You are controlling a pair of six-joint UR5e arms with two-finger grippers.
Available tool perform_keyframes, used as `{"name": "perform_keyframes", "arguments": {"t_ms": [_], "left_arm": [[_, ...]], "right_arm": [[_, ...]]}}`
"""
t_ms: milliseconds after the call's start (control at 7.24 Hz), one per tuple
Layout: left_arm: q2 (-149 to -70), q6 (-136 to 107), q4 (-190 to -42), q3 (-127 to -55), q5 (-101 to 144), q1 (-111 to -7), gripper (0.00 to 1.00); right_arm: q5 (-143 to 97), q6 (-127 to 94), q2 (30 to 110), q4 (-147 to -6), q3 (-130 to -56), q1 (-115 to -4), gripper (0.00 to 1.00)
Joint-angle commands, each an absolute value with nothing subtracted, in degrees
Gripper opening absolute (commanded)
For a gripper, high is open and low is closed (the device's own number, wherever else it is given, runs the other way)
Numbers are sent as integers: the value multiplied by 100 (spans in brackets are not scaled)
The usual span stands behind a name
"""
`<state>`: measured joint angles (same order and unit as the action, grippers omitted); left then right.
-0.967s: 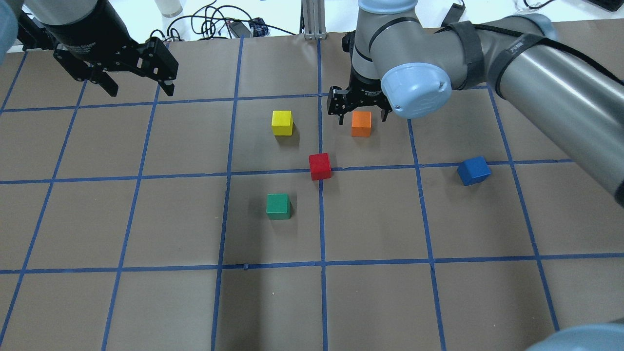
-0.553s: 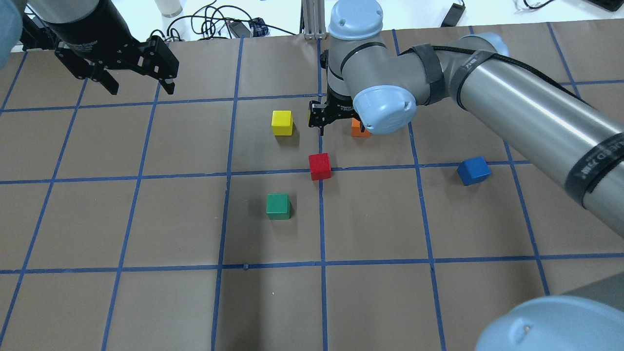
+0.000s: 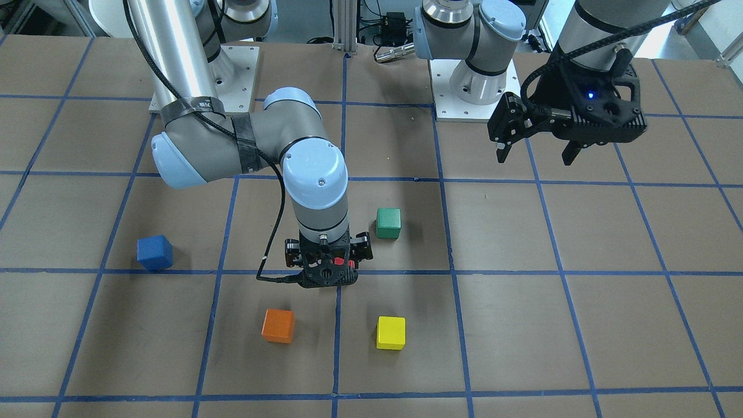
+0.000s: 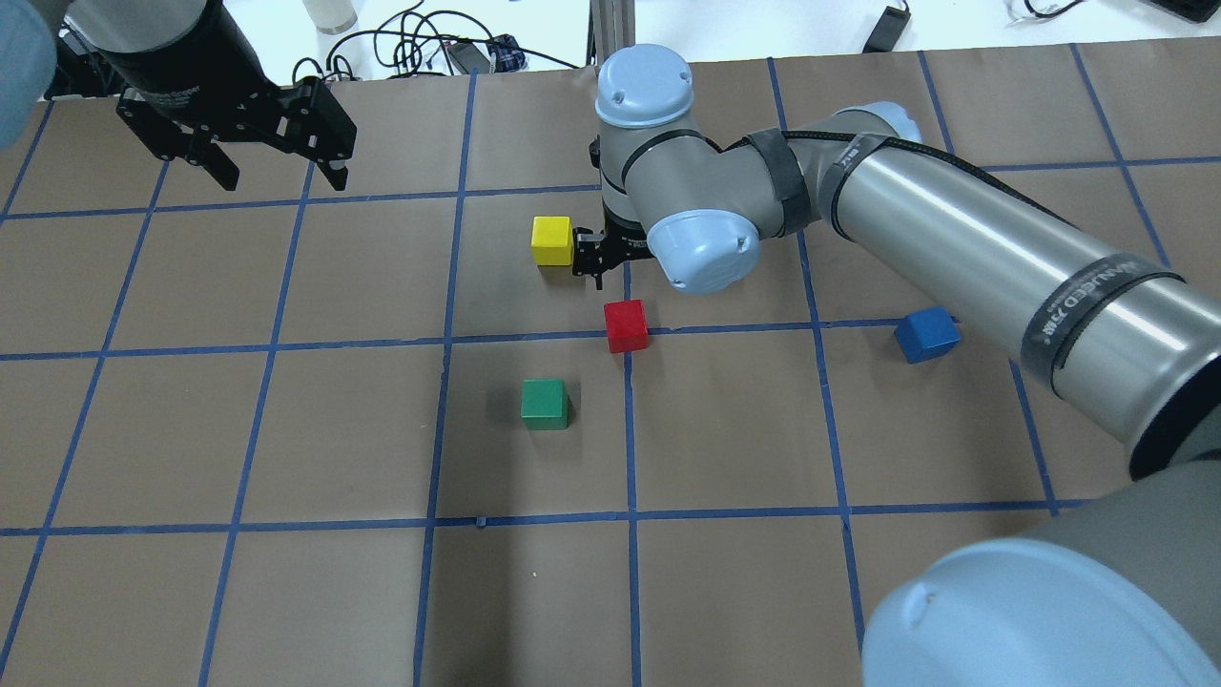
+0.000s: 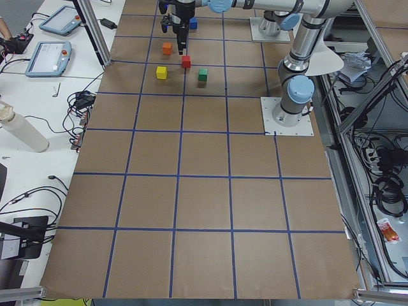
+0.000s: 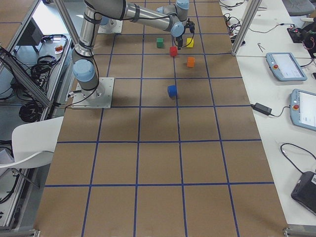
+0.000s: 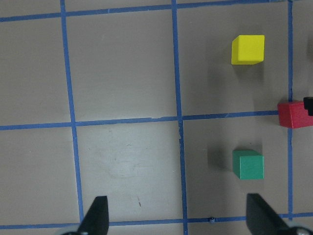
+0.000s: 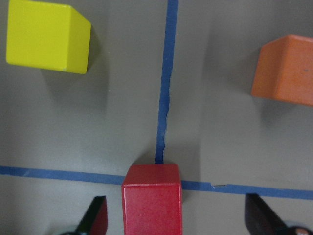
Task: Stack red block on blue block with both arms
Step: 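Move the right gripper over the red cube and lower it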
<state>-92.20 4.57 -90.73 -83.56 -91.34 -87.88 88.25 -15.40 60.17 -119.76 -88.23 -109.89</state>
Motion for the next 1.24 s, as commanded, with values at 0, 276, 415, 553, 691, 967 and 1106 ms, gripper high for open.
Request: {"name": "perform_keyframes", "arguments": {"t_ms": [0,276,415,553,691,967,1106], "left_arm": [[-9220,457,-9027,-8350,-9141,-8789,100],[-9211,457,-9009,-8385,-9141,-8789,100],[-9211,457,-8991,-8385,-9141,-8789,100],[-9202,457,-8983,-8393,-9141,-8789,100],[-9211,457,-8982,-8394,-9141,-8789,100],[-9202,457,-8982,-8402,-9132,-8798,100],[-9193,457,-8982,-8402,-9114,-8789,100]], "right_arm": [[8824,-1591,5845,-11997,-8842,-11021,100],[8816,-1600,5731,-12067,-8842,-11056,100],[8815,-1600,5661,-12076,-8842,-11083,100],[8815,-1600,5651,-12067,-8842,-11118,100],[8824,-1591,5625,-12067,-8859,-11127,100],[8824,-1582,5616,-12041,-8859,-11127,70],[8885,-1608,5625,-11989,-8859,-11118,28]]}}
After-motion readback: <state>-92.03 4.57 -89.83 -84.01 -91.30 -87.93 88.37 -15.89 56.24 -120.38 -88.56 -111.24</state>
